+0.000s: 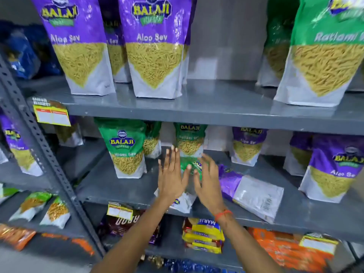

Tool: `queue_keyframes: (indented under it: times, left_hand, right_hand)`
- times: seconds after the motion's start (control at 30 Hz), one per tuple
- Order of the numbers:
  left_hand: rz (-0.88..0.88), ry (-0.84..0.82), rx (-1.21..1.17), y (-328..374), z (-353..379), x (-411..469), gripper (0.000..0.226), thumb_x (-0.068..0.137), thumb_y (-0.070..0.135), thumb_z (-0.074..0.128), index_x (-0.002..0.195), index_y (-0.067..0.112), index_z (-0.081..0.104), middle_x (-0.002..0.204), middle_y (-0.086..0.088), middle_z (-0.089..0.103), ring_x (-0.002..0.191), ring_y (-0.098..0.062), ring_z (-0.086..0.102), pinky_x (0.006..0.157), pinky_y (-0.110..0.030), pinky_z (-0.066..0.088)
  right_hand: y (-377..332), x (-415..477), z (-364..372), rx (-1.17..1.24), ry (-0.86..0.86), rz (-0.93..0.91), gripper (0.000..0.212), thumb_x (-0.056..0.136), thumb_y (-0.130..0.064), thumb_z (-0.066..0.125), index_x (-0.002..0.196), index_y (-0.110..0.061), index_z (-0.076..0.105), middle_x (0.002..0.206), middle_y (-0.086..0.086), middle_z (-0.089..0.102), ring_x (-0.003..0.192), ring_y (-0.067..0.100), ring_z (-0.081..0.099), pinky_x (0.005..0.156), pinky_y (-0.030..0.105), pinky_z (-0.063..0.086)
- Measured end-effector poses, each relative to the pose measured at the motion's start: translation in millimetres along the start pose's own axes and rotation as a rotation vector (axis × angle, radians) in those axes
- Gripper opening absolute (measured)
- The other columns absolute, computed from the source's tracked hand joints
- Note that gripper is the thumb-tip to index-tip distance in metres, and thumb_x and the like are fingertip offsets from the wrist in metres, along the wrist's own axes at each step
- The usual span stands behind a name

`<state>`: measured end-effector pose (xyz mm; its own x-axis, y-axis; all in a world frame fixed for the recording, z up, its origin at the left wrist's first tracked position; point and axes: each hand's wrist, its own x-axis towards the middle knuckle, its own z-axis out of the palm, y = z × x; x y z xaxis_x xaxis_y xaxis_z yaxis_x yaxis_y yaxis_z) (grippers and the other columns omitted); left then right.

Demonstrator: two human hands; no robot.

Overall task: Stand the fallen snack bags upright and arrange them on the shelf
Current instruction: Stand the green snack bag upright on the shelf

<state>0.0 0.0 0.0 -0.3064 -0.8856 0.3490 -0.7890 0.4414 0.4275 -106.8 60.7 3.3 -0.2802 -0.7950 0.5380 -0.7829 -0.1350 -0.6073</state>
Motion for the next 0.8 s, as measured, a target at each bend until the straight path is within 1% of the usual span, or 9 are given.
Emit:
queue_keyframes:
  times: [0.1, 0.2, 0.33, 0.47, 0.53, 0.6, 0.67, 0.7, 0.8]
  left_hand:
    - [-0.311, -0.388, -0.155, -29.1, 16.8, 34.5, 0.073, 0.089, 0.059, 0.016, 0.146, 0.014, 0.008, 0.159, -0.01, 0.001, 0.147, -0.026, -0.001, 0.121, -0.047, 0.002]
    - [-0.466, -0.678, -0.349, -50.8, 26.7, 57.5, 0.059, 0.094, 0.046, 0.03, 0.137, 0.007, 0.036, 0.149, -0.018, 0.035, 0.138, -0.032, 0.031, 0.117, -0.04, 0.023]
    - [-0.441, -0.518, -0.235, -74.5, 36.8, 76.8, 0.039, 0.095, 0.022, 0.04, 0.115, -0.006, 0.056, 0.126, -0.025, 0.058, 0.117, -0.036, 0.054, 0.098, -0.041, 0.042]
    - [-0.609, -0.456, -0.359, -100.3, 56.9, 84.5, 0.038, 0.087, 0.012, 0.054, 0.111, -0.018, 0.052, 0.119, -0.033, 0.059, 0.11, -0.044, 0.057, 0.077, -0.044, 0.046]
    - [-0.638, -0.391, -0.389, -114.2, 69.9, 89.9, 0.035, 0.082, 0.01, 0.058, 0.102, -0.018, 0.056, 0.112, -0.035, 0.062, 0.102, -0.044, 0.06, 0.08, -0.047, 0.049]
    - [-0.683, -0.348, -0.527, -113.8, 67.4, 88.6, 0.015, 0.08, 0.002, 0.057, 0.076, -0.012, 0.06, 0.088, -0.033, 0.063, 0.073, -0.034, 0.066, 0.064, -0.039, 0.052]
    - [-0.699, -0.29, -0.61, -104.0, 50.0, 82.5, 0.032, 0.085, -0.001, 0.049, 0.054, 0.007, 0.047, 0.056, -0.018, 0.046, 0.03, -0.01, 0.045, 0.034, -0.018, 0.035]
    - [-0.712, -0.277, -0.663, -103.2, 46.4, 83.4, 0.035, 0.087, 0.001, 0.045, 0.054, 0.012, 0.042, 0.051, -0.009, 0.037, 0.024, -0.006, 0.034, 0.03, -0.015, 0.026]
    - [-0.631, -0.13, -0.723, -93.6, 35.3, 92.2, 0.027, 0.091, 0.006, 0.04, 0.068, 0.004, 0.053, 0.06, -0.02, 0.049, 0.052, -0.027, 0.049, 0.049, -0.032, 0.038]
  right_hand:
    - [22.3, 2.8, 35.0, -0.053, -0.282, 0.283, 0.031, 0.085, -0.015, 0.039, 0.098, -0.003, 0.064, 0.098, 0.028, 0.064, 0.097, 0.038, 0.055, 0.084, 0.04, 0.052]
    - [32.9, 10.9, 56.8, -0.185, -0.426, 0.499, 0.032, 0.095, -0.016, 0.037, 0.113, 0.005, 0.053, 0.122, 0.027, 0.054, 0.118, 0.036, 0.049, 0.096, 0.039, 0.041]
    - [45.8, 35.7, 69.2, -0.181, -0.413, 0.688, 0.037, 0.093, -0.022, 0.044, 0.109, 0.008, 0.057, 0.12, 0.03, 0.059, 0.113, 0.039, 0.056, 0.092, 0.041, 0.045]
    - [59.9, 46.6, 66.2, -0.173, -0.396, 0.806, 0.033, 0.083, -0.017, 0.058, 0.107, 0.005, 0.061, 0.116, 0.027, 0.064, 0.111, 0.037, 0.06, 0.09, 0.04, 0.048]
    - [73.1, 47.5, 68.3, -0.113, -0.375, 0.889, 0.027, 0.075, -0.013, 0.06, 0.094, 0.005, 0.067, 0.104, 0.027, 0.069, 0.102, 0.036, 0.065, 0.087, 0.04, 0.052]
    - [90.6, 48.0, 72.7, 0.039, -0.343, 0.919, 0.015, 0.069, -0.013, 0.061, 0.069, -0.001, 0.069, 0.084, 0.025, 0.072, 0.092, 0.037, 0.068, 0.087, 0.046, 0.055]
    - [94.5, 51.2, 70.9, 0.119, -0.286, 0.893, 0.023, 0.074, -0.011, 0.058, 0.052, -0.014, 0.059, 0.076, 0.018, 0.066, 0.086, 0.038, 0.068, 0.085, 0.047, 0.056]
    - [89.7, 54.9, 68.4, 0.136, -0.265, 0.855, 0.03, 0.08, -0.01, 0.054, 0.052, -0.017, 0.054, 0.076, 0.017, 0.063, 0.082, 0.036, 0.065, 0.081, 0.042, 0.055]
    - [67.6, 73.8, 58.7, 0.136, -0.123, 0.71, 0.021, 0.09, -0.006, 0.044, 0.077, -0.004, 0.06, 0.086, 0.023, 0.063, 0.082, 0.031, 0.06, 0.067, 0.029, 0.039]
